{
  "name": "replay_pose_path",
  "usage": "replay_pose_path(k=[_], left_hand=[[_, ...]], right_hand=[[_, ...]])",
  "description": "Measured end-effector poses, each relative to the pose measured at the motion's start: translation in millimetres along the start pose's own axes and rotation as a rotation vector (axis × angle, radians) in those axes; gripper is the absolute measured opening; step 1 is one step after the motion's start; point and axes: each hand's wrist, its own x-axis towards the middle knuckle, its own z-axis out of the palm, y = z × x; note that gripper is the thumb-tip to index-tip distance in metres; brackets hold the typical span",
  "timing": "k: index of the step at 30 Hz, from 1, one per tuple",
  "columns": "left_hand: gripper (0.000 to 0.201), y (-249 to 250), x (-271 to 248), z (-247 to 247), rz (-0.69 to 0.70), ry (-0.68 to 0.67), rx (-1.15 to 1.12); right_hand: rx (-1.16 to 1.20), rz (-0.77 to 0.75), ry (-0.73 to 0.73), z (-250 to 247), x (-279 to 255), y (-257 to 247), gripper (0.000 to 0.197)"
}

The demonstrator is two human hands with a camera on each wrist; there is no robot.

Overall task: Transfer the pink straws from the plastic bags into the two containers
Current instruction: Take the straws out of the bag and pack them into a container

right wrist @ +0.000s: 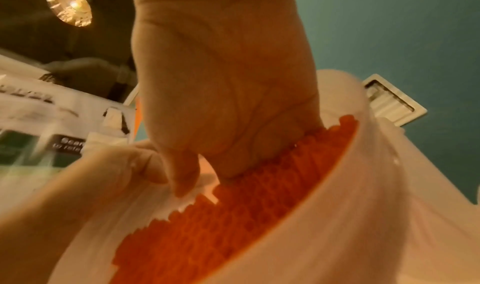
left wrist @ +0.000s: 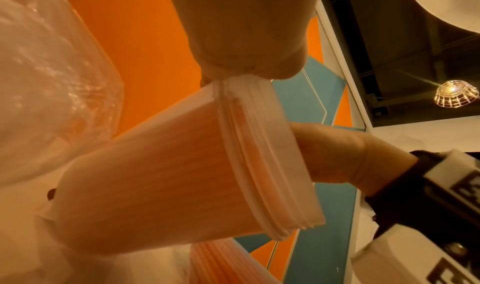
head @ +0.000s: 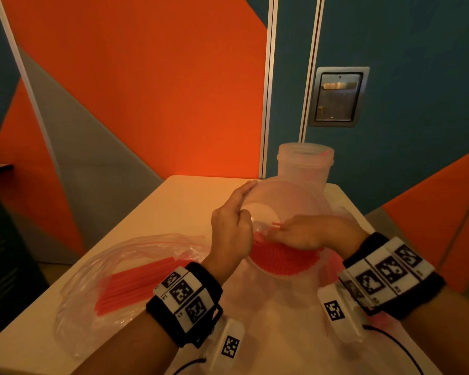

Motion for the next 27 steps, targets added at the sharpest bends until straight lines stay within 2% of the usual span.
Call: replay_pose_path(k=[2,5,8,11,13,15,20,23,25,27], left_hand=[[0.059,0,1,-1,-0.031,0.010,-0.022],[0.050,-1,13,-4,-0.126,0.060,0.005],[0.039,2,39,-4,-0.312,0.126,0.030],[0.037,7,63,-1,-0.572,0.145,0.066],[0.036,6,71,2,-0.693,0.132,0.073],[0.034,4,74,7,-0.751,0.101,0.062],[0.027,1,73,9,-0.725,0.076,0.011],[0.022,3,65,1,-0.728,0.003,-0.100],[0.022,4,57,-11,-0.665,-0.069,-0.127],[0.021,8,47,-32,-0.533,-0.074,-0.067]], right_hand=[[0.030,-0.086,0.064,2,0,0,0.065],[0.119,-0.231,0.313,-10,-13,-1,0.051],[0.225,-0.300,0.532,-24,-28,-1,0.048],[0.227,-0.294,0.553,-35,-35,2,0.047],[0.031,-0.220,0.507,-34,-32,4,0.052],[-0.119,-0.166,0.467,-27,-22,6,0.057],[-0.071,-0.188,0.472,-16,-11,12,0.053],[-0.066,-0.190,0.471,-16,-11,13,0.052],[-0.038,-0.196,0.498,-14,-12,11,0.056],[-0.003,-0.212,0.575,-8,-16,5,0.060]])
